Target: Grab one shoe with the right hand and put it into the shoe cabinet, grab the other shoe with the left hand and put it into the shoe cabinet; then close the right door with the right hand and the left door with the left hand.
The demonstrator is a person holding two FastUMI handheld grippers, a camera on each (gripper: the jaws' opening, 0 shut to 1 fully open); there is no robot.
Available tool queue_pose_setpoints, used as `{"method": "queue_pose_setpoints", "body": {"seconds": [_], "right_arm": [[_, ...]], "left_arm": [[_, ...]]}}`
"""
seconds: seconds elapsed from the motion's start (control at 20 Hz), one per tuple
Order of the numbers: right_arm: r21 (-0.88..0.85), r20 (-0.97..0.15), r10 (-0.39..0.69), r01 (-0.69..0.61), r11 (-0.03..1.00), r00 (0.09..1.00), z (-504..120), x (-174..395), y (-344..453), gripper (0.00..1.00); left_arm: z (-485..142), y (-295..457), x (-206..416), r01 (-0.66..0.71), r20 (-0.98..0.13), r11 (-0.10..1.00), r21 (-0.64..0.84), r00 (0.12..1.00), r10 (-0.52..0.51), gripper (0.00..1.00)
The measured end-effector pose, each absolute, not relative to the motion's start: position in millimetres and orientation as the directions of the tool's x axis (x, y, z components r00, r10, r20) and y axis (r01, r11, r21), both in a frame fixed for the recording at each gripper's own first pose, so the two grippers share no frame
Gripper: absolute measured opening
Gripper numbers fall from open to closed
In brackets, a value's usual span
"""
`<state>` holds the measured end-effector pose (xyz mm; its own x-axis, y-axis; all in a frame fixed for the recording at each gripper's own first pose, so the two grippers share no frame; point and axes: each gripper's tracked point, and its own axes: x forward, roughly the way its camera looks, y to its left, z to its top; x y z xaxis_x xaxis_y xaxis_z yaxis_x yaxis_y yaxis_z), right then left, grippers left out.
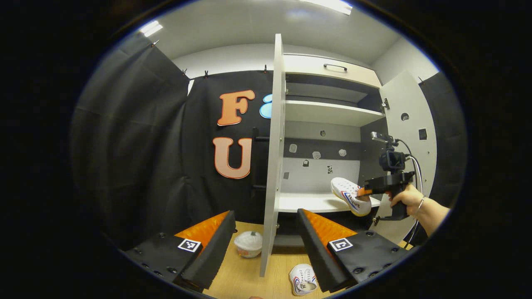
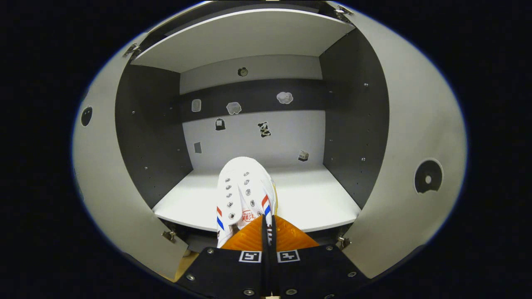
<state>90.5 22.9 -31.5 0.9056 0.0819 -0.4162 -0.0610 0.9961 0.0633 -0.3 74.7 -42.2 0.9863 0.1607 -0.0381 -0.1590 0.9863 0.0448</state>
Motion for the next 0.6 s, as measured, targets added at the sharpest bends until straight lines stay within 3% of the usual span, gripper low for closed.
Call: {"method": "queue_pose_setpoints", "body": {"seconds": [0.2,0.6], "right_arm": [[0.087,-0.445,0.069,-0.034,0.996,0.893,-37,149,29,0.00],[0.161,-0.541,0.049,0.046,0.986,0.840,-79,215,28,0.00]], "left_arm": [[-42,80,1,-0.171,-0.033,0.984,0.055,0.984,0.173,0.96],[-48,88,2,-0.194,-0.050,0.979,0.064,0.979,0.197,0.98]]}}
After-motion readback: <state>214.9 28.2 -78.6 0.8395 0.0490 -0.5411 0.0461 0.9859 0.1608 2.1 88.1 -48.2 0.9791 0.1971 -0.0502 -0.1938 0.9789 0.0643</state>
